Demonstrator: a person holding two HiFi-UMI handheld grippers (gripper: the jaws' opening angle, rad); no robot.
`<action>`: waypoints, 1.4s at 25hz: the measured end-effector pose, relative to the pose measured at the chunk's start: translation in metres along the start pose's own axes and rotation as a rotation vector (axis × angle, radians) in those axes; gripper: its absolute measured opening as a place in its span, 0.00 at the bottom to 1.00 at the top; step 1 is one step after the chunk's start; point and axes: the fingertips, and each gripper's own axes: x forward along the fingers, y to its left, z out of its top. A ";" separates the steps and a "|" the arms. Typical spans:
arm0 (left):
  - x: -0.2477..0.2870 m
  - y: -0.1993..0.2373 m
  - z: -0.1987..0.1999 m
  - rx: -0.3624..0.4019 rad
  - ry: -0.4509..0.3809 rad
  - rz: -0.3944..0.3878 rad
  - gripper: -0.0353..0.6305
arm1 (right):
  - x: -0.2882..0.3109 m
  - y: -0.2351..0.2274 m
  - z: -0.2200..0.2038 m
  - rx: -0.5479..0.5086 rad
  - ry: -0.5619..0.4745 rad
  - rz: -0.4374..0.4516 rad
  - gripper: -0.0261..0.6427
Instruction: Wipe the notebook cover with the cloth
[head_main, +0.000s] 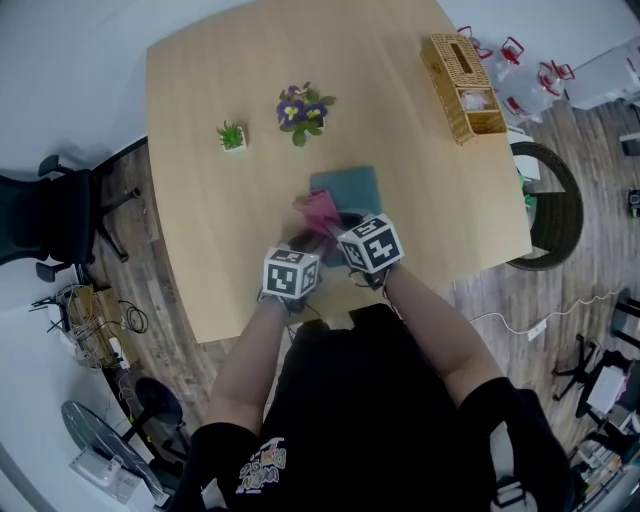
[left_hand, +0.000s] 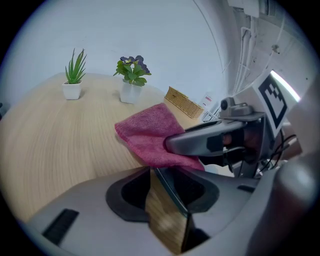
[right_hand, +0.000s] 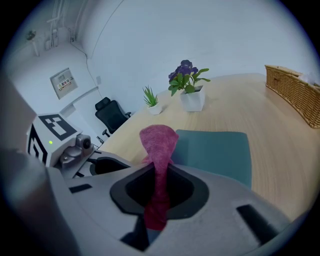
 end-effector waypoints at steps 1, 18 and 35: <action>0.000 0.000 0.000 0.000 0.000 0.000 0.27 | -0.001 -0.002 0.000 0.003 -0.005 -0.006 0.13; 0.000 0.001 0.000 0.006 -0.002 0.007 0.27 | -0.036 -0.046 -0.017 0.075 -0.056 -0.127 0.13; -0.001 0.000 0.000 0.007 -0.002 0.010 0.26 | -0.078 -0.092 -0.041 0.167 -0.084 -0.241 0.13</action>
